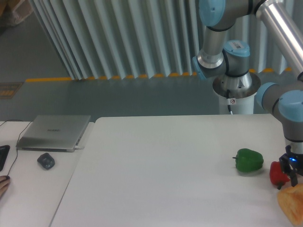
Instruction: Place the triangular bread on the table
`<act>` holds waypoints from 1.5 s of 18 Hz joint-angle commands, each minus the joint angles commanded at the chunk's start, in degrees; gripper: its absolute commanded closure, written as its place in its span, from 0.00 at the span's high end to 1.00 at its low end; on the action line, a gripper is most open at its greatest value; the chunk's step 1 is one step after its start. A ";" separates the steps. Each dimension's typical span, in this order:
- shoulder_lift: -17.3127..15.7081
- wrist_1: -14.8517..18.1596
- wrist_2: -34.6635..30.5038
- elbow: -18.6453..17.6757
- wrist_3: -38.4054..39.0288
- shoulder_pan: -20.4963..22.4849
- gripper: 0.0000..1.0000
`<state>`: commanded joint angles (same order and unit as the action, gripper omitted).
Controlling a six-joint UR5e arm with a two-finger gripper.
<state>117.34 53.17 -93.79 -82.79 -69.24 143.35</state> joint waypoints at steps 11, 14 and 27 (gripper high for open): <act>-3.60 7.37 5.37 1.49 -23.44 7.55 1.00; -4.14 11.33 5.37 1.75 -29.80 9.75 1.00; -6.69 22.32 5.11 1.84 -35.87 12.66 1.00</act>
<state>110.65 75.50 -88.68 -80.95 -105.12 156.01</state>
